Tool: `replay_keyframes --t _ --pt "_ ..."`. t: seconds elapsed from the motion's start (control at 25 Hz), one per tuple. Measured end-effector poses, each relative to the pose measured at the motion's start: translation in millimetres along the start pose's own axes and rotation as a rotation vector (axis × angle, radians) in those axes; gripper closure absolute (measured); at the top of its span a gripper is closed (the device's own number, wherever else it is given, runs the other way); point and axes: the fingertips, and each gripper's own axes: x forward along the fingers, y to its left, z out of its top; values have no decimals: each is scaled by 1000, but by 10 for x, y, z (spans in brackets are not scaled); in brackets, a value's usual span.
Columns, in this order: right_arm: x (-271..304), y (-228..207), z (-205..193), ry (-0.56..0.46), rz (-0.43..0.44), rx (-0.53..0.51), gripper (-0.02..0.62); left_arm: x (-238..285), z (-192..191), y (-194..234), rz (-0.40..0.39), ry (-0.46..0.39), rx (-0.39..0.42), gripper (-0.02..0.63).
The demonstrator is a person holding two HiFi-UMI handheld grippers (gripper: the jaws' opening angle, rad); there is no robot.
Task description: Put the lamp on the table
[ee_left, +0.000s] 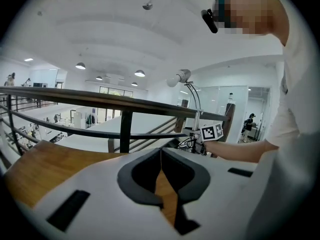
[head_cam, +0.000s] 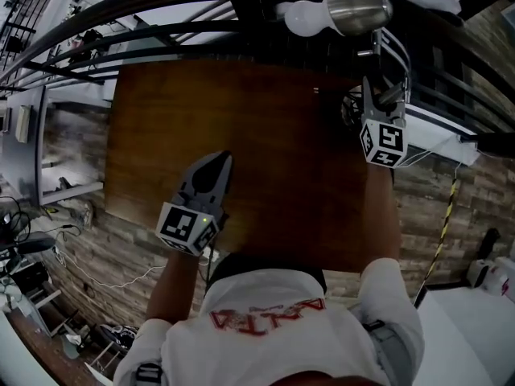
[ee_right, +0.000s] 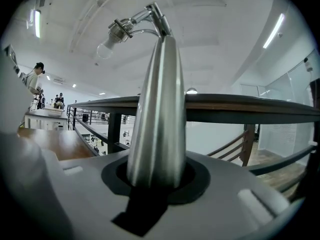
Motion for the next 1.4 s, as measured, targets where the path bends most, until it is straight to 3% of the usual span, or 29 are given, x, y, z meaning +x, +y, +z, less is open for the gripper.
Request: replay_keyframes --t 0.56,1.0,1.2,1.24,1.36,1.4 --pt "79 82 -360 -9 -47 33 477 -28 -134 157 11 16 0 594" --pt "8 180 -498 -3 -40 -3 474 -221 -174 232 25 4 -32 594" --pt "36 210 -547 24 -49 47 471 -279 -198 284 10 11 -26 593" --pt "31 215 -548 26 -48 62 462 -296 -204 295 6 10 -25 593" --pt "-27 202 -568 38 -40 110 331 -363 -238 304 -5 -5 -25 592" --pt "-53 202 -582 46 -39 127 318 -389 -228 310 -7 -5 -22 592"
